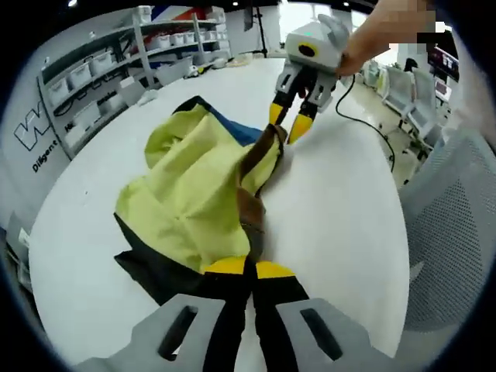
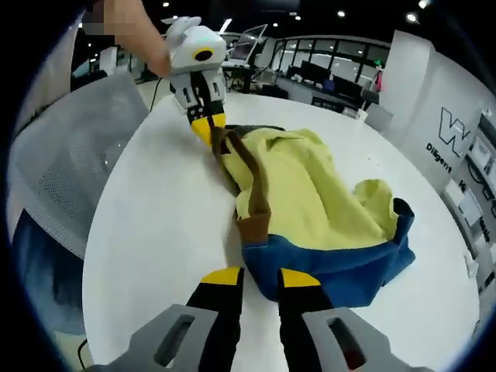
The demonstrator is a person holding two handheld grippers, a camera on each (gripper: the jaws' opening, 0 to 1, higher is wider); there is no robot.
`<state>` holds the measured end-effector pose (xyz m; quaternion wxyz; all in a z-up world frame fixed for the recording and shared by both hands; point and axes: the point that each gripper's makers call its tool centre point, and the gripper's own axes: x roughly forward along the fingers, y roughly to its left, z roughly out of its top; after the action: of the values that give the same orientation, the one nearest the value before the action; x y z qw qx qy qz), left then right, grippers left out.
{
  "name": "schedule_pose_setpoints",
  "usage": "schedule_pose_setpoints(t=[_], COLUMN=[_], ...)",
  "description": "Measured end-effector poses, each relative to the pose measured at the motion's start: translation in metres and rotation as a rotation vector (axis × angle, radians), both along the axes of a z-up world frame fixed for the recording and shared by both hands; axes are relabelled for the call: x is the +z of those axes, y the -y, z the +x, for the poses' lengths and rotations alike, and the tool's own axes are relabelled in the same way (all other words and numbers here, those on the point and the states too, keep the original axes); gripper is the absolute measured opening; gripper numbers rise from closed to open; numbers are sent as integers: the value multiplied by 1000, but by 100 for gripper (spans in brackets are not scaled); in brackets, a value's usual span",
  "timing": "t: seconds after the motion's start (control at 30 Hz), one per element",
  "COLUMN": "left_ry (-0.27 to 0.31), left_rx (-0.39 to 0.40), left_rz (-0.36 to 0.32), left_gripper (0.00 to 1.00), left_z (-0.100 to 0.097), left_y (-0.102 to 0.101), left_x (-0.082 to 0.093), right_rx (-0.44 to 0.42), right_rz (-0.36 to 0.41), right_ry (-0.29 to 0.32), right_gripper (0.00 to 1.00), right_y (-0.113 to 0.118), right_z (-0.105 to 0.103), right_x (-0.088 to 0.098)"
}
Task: Fold the garment on the visible template until the final outline fits inside the template.
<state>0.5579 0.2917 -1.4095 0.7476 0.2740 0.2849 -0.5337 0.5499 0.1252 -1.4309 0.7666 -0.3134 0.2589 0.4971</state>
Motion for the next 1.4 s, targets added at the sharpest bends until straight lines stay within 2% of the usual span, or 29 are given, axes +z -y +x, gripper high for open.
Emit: schedule_pose_setpoints(t=[0.1,0.2,0.27,0.33,0.37,0.5,0.67,0.8,0.87,0.93,0.97,1.03,1.23,1.27,1.4], left_ry=[11,20,23,28,30,38,46,36,26,10,8,-10,-76,-93,-141], left_rx=[18,24,30,36,39,45,50,42,39,35,36,37,19,22,34], left_rz=[-26,-31,-37,-42,-45,-52,-57,-60,-70,-86,-87,-100,-136,-149,-219], left_gripper=[0,0,0,0,0,0,0,0,0,0,0,0,0,0,0], left_z=[2,0,0,-1,-1,-1,1,-3,-6,-9,-10,-14,-33,-36,-40], left_y=[-2,-4,-5,-6,-6,-8,-13,-17,-19,-21,-23,-24,-32,-34,-40], left_x=[10,15,18,21,22,29,37,43,47,52,53,56,70,74,93], right_rx=[29,76,74,61,60,60,65,42,66,79,84,110,206,212,257], right_rz=[-10,-53,-81,-92,-85,-71,-57,-7,-2,28,25,39,120,127,211], right_ry=[33,59,61,91,87,89,89,67,60,15,21,-6,-168,-175,-313], right_gripper=[15,15,16,11,10,0,0,0,0,0,0,0,0,0,0], right_y=[-5,-9,-8,-11,-13,-9,-5,-5,-5,-7,-6,-9,-25,-26,-37], right_z=[-2,-4,-4,3,4,8,8,6,0,-8,-9,-18,-61,-64,-90], right_x=[2,-3,-12,-16,-16,-11,1,21,28,35,38,47,68,70,92])
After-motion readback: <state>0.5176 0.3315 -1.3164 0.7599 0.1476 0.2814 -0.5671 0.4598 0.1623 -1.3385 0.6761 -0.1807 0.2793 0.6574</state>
